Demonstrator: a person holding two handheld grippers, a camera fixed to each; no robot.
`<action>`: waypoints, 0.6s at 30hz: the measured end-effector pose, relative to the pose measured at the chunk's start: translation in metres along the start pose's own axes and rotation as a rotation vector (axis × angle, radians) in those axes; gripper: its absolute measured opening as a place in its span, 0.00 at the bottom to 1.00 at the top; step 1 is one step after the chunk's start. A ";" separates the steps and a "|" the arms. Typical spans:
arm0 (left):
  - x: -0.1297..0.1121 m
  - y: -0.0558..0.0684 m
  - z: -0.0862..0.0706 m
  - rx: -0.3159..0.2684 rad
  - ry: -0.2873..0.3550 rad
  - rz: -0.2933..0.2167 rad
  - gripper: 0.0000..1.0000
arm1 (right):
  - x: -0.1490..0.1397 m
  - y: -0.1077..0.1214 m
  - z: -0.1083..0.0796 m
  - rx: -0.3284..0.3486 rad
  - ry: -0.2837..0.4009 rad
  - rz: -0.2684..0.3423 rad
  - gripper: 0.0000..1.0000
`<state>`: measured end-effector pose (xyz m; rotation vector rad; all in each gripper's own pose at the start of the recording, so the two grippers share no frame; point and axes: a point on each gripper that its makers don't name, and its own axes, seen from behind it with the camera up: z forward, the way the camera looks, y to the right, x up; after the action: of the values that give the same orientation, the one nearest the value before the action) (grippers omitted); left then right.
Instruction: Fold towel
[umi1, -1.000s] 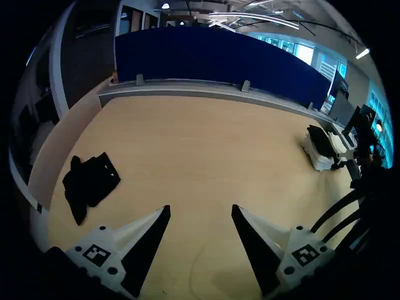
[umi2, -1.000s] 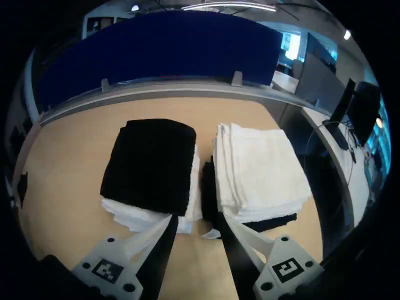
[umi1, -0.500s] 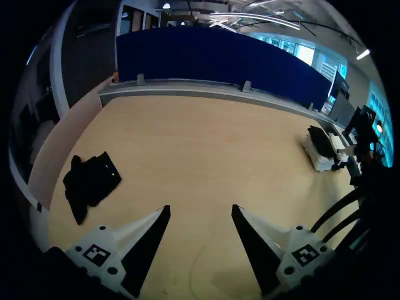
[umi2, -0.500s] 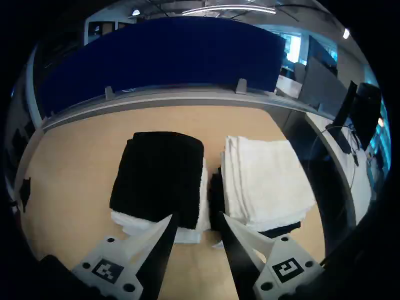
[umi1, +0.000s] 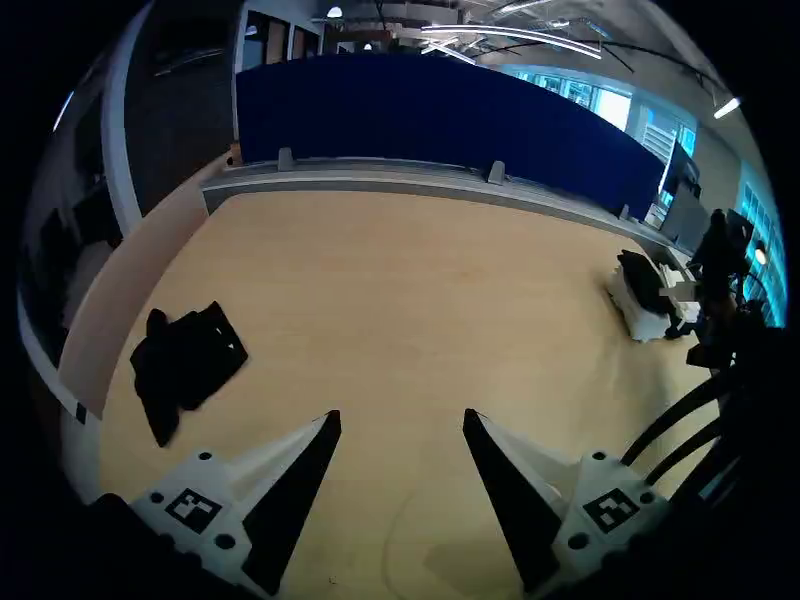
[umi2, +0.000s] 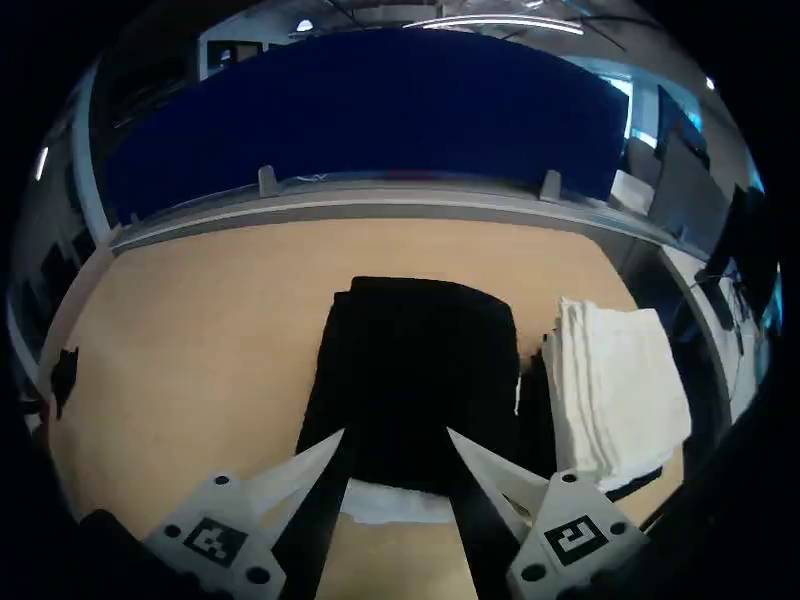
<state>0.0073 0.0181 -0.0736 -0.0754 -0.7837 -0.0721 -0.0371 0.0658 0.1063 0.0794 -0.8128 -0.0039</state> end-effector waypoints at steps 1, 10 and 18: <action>0.000 -0.001 0.000 0.002 0.000 -0.002 0.91 | 0.000 -0.001 0.001 0.000 0.000 0.001 0.60; -0.003 -0.008 0.000 0.011 -0.003 -0.014 0.91 | -0.011 0.002 0.012 -0.017 -0.020 0.003 0.77; -0.004 -0.008 0.004 0.010 -0.007 -0.011 0.91 | -0.020 0.001 0.018 -0.030 -0.027 -0.014 0.91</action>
<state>0.0012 0.0105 -0.0733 -0.0619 -0.7916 -0.0785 -0.0641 0.0665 0.1046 0.0570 -0.8392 -0.0299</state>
